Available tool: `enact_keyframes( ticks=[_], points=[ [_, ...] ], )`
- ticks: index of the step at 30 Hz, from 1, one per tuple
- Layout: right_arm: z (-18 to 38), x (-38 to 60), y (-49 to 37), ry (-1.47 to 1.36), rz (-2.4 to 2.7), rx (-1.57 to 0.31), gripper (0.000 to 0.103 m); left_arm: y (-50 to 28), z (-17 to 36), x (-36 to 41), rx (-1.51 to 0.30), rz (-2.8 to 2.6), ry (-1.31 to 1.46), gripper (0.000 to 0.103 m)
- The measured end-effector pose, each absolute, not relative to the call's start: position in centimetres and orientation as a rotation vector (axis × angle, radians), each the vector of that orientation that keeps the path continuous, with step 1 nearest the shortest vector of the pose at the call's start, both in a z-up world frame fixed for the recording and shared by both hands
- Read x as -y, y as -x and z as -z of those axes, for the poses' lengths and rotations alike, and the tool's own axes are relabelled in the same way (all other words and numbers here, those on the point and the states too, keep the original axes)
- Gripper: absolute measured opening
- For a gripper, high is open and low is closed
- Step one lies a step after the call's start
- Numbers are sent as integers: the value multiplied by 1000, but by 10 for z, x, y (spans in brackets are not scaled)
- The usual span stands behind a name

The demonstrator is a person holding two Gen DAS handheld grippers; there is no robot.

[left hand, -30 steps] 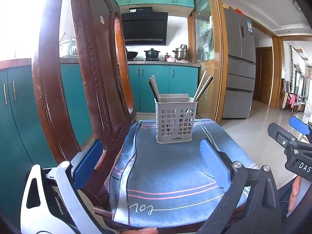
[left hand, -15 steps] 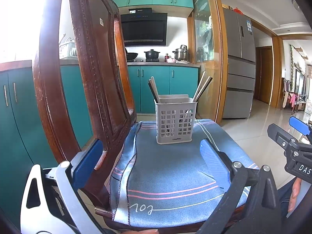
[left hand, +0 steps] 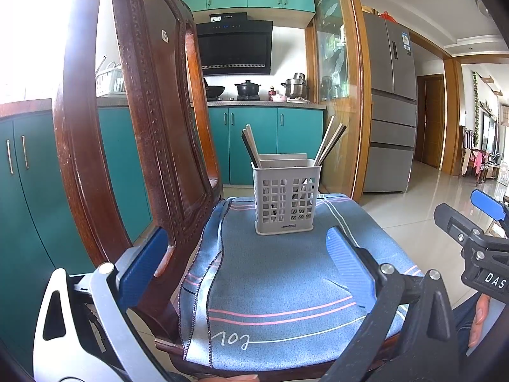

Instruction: Organize utensils

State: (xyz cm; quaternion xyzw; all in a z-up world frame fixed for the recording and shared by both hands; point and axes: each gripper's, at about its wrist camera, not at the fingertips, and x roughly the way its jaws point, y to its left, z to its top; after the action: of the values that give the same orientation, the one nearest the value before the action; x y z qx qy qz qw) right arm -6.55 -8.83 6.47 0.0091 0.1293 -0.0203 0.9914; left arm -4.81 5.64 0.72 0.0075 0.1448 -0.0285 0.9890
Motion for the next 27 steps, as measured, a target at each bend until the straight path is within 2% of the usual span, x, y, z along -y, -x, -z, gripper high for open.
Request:
enact_keyframes(
  ticks=[27],
  points=[
    [-59, 89, 63, -4, 38, -264, 100, 48, -7, -57, -294, 60, -23, 99]
  ],
)
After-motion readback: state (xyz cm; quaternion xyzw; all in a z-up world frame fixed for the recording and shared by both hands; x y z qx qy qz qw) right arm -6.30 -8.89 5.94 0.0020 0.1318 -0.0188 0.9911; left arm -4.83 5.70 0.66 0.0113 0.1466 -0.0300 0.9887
